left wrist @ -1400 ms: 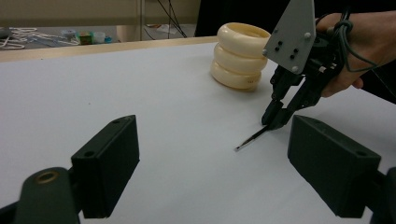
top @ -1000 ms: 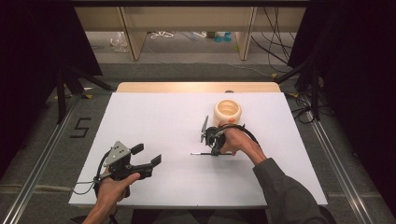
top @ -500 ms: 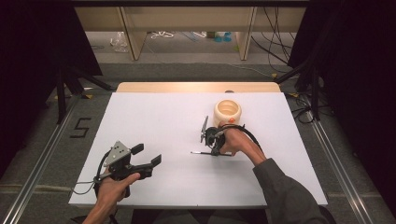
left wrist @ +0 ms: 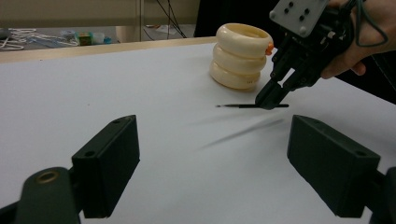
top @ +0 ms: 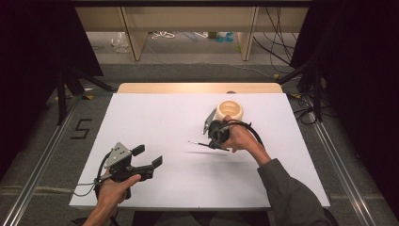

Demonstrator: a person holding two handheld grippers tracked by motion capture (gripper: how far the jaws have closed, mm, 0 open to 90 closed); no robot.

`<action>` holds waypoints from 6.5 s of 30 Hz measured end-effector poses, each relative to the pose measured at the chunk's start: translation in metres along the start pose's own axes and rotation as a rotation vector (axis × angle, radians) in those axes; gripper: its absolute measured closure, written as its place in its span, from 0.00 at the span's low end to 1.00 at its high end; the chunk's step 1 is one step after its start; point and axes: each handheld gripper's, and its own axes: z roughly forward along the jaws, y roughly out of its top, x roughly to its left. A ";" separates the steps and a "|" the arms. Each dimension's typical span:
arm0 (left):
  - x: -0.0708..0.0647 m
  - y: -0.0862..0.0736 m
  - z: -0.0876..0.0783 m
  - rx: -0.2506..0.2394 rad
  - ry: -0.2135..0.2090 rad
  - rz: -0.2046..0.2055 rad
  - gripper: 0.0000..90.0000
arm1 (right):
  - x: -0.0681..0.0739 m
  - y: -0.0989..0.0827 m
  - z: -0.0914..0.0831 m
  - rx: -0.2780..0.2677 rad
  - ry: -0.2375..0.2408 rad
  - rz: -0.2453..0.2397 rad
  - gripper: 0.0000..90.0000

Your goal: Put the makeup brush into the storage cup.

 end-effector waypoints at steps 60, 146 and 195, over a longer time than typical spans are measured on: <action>0.001 0.000 -0.001 -0.011 0.008 -0.005 0.18 | -0.069 -0.052 -0.081 -0.764 -0.294 0.420 0.95; 0.001 0.000 -0.002 -0.014 0.007 -0.009 0.18 | -0.077 -0.081 -0.038 -0.748 -0.360 0.516 0.95; 0.001 0.001 -0.002 -0.017 0.005 -0.010 0.18 | -0.041 -0.076 -0.069 -0.731 -0.390 0.598 0.33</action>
